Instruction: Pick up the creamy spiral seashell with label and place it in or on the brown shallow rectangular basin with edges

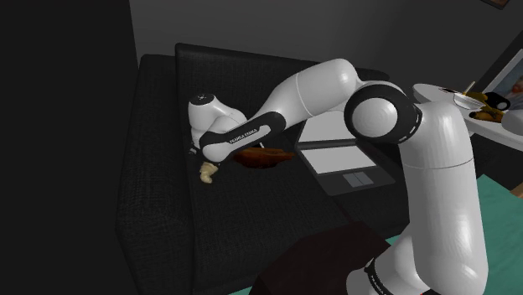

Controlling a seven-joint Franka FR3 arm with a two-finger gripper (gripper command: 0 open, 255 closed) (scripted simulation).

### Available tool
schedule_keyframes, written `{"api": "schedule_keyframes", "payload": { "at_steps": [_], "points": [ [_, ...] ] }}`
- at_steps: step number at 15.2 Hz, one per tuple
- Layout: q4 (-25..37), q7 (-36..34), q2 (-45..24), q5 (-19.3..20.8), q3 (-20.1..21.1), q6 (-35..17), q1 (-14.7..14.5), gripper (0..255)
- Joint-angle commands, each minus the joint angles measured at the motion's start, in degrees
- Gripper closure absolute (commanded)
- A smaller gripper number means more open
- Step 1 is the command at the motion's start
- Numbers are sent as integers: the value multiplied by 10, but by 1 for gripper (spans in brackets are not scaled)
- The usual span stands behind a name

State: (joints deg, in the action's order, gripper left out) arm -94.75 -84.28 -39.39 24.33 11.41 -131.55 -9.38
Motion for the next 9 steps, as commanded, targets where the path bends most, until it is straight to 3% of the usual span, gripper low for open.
{"api": "schedule_keyframes", "payload": {
  "at_steps": [1, 4, 5, 9],
  "points": [
    [0, 0, 0, 0, 0, -1, 0, 0],
    [0, 0, 0, 0, 0, -1, 0, 0],
    [0, 0, 0, 0, 0, -1, 0, 255],
    [0, 0, 0, 0, 0, -1, 0, 255]
  ]
}}
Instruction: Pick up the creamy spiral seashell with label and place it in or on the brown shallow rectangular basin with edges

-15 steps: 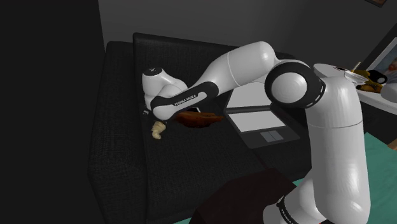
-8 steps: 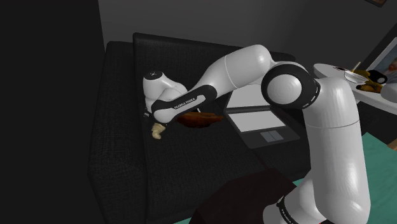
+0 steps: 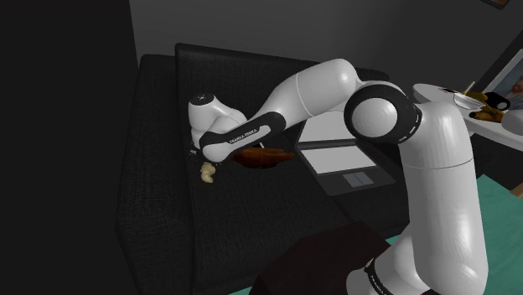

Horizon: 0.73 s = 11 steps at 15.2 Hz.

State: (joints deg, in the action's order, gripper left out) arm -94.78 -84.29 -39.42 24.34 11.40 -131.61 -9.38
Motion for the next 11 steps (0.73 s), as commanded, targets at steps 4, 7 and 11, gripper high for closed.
{"api": "schedule_keyframes", "payload": {
  "at_steps": [4, 7, 11],
  "points": [
    [0, 0, 0, 0, 0, 0, 0, 255],
    [-1, 4, 10, -4, 3, 9, 2, 255],
    [0, 11, 30, -11, 8, 28, 5, 255]
  ]
}}
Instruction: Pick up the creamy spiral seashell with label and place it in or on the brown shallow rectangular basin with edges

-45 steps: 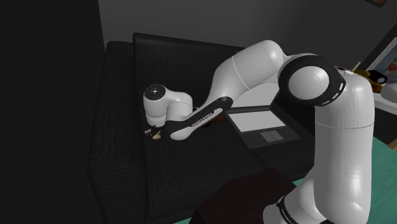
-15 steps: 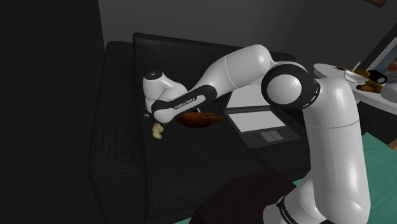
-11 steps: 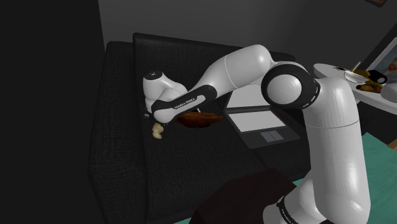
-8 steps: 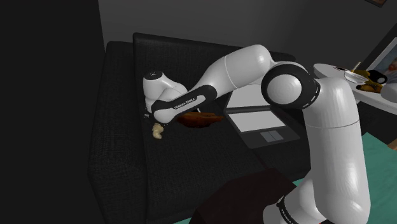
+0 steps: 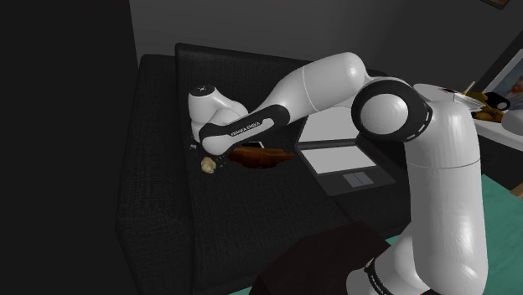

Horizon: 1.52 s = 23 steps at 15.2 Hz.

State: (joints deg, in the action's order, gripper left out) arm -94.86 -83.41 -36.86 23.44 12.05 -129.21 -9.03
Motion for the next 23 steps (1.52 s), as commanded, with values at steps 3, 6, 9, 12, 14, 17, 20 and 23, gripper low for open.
{"api": "schedule_keyframes", "payload": {
  "at_steps": [3, 6, 9, 12, 14, 17, 20, 23],
  "points": [
    [2, 8, 19, -7, 5, 19, 3, 255],
    [5, 13, 32, -13, 8, 35, 5, 255],
    [9, 19, 45, -18, 11, 51, 6, 255],
    [14, 25, 56, -23, 14, 67, 8, 255],
    [18, 29, 64, -27, 16, 78, 8, 255],
    [25, 34, 74, -32, 18, 95, 9, 255],
    [34, 40, 84, -36, 20, 113, 10, 255],
    [44, 45, 93, -41, 22, 131, 11, 255]
  ]
}}
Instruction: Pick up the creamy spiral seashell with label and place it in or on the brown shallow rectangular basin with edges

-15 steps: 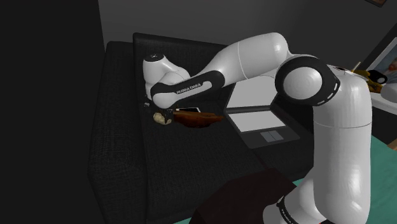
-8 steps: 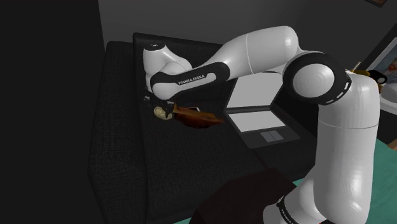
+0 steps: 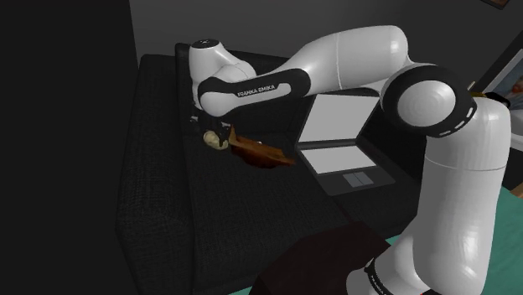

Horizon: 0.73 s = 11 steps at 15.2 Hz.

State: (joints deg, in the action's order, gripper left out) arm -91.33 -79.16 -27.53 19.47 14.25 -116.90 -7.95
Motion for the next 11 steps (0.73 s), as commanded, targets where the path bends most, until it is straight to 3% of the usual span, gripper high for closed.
{"api": "schedule_keyframes", "payload": {
  "at_steps": [1, 7, 11],
  "points": [
    [12, 4, 2, -2, 1, 14, 0, 255],
    [35, 14, 16, -10, 4, 48, 0, 255],
    [-28, 56, 59, -20, -5, 18, 41, 255]
  ]
}}
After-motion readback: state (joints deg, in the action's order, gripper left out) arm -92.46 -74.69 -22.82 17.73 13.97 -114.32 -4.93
